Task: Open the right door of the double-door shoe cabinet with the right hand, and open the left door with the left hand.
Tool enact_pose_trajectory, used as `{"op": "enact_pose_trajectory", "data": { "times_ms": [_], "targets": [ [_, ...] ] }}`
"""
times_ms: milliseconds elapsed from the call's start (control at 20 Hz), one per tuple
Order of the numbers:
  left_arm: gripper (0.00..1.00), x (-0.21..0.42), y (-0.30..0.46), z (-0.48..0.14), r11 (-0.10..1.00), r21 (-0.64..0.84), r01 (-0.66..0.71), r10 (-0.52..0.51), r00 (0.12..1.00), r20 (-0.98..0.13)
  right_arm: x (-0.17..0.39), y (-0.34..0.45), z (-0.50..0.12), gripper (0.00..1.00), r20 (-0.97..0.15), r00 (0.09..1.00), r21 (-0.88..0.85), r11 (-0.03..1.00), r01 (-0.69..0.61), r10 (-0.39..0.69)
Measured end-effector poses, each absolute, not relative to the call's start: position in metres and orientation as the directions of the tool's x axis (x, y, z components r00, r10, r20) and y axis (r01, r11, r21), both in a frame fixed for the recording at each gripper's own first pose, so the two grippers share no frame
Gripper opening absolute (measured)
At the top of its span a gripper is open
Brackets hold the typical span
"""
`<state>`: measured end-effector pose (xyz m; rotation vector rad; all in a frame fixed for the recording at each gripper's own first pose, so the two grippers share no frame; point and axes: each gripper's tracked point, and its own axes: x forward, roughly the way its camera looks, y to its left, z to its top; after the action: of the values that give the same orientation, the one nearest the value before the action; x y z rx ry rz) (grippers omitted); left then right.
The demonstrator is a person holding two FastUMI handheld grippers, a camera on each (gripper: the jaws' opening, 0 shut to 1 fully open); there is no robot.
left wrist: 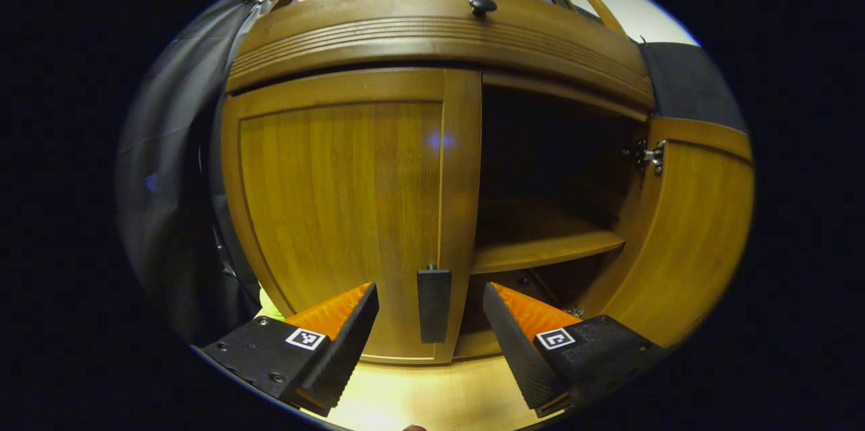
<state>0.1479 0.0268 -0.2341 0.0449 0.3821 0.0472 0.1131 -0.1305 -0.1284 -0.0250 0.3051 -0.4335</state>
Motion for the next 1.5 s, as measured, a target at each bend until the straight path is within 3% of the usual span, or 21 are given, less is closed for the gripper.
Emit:
{"op": "enact_pose_trajectory", "data": {
  "times_ms": [350,900,1250,1500],
  "targets": [
    [0.90,0.173,0.044,-0.281,0.995,0.071,-0.064,0.088,0.895,-0.437,0.112,-0.125,-0.057,0.11,-0.155,0.891,-0.121,0.903,0.412,-0.427],
    [0.37,0.182,0.029,-0.293,0.998,0.059,-0.037,0.059,0.894,-0.444,0.109,-0.124,-0.042,0.11,-0.134,0.889,-0.076,0.899,0.432,-0.439],
    [0.34,0.180,0.029,-0.291,0.998,0.050,-0.049,0.066,0.899,-0.433,0.102,-0.117,-0.034,0.10,-0.121,0.903,-0.055,0.911,0.408,-0.412],
    [0.27,0.178,0.029,-0.288,0.998,0.050,-0.043,0.061,0.901,-0.430,0.093,-0.109,-0.031,0.10,-0.122,0.917,-0.035,0.925,0.379,-0.380]
  ]
}}
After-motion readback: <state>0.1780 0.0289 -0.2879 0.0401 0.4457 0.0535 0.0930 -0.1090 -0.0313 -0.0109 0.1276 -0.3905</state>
